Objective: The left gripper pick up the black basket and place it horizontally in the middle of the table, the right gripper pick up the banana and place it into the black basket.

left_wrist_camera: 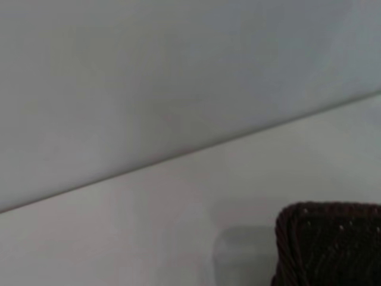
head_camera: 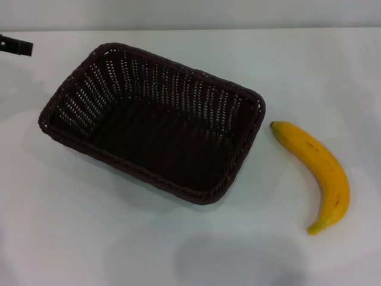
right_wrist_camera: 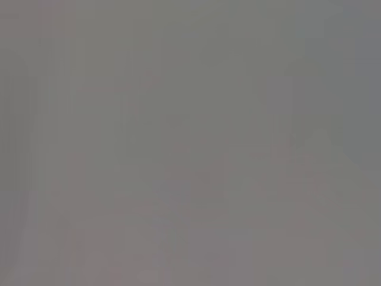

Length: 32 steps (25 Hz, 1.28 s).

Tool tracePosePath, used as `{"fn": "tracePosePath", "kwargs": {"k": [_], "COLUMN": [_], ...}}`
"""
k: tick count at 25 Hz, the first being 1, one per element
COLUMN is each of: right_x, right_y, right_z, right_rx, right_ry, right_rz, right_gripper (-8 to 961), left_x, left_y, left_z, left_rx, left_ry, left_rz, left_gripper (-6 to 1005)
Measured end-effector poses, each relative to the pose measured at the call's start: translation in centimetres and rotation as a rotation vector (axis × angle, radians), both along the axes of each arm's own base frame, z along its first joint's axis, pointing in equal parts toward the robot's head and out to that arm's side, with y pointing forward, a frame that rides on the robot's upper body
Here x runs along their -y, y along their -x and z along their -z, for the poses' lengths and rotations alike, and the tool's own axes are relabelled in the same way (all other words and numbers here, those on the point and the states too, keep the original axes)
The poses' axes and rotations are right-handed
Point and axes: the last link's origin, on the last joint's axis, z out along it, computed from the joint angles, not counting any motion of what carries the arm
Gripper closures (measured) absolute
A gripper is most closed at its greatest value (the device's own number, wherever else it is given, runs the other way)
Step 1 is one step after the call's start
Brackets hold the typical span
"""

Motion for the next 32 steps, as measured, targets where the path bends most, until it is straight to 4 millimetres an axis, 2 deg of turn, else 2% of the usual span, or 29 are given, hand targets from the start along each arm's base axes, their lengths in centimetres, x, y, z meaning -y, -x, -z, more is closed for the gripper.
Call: {"fn": "tracePosePath", "kwargs": {"k": [2,5,10,15,26,32], "right_x": [-0.3,0.0,0.4,0.8,1.3,1.3], "right_y": [0.7,0.6,0.3,0.0,-0.2,-0.2], "right_z": [0.6,0.6,0.9,1.1,1.3,1.3], "right_rx": [0.010,0.011,-0.009,-0.037,-0.049,-0.049], "right_ry": [0.024,0.027,0.034,0.035,0.033,0.034], "right_rz": [-0.025,-0.030,-0.022,-0.012,-0.017,-0.012], "right_gripper": [869,815,656,423,225,232], "left_x": [0.0,-0.5,-1.0,-1.1,-1.0,-1.1], "left_y": [-0.3,-1.1,-2.1,-1.7,0.1,0.6], "left_z": [0.5,2.1,4.8,7.0,9.6,10.9], "left_rx": [-0.020,-0.044,-0.059,-0.077,-0.083,-0.073], "left_ry": [0.031,0.096,0.160,0.181,0.135,0.118], "left_rz": [0.006,0.017,0.020,-0.010,-0.053,-0.058], "left_gripper": [108,109,109,108,107,158]}}
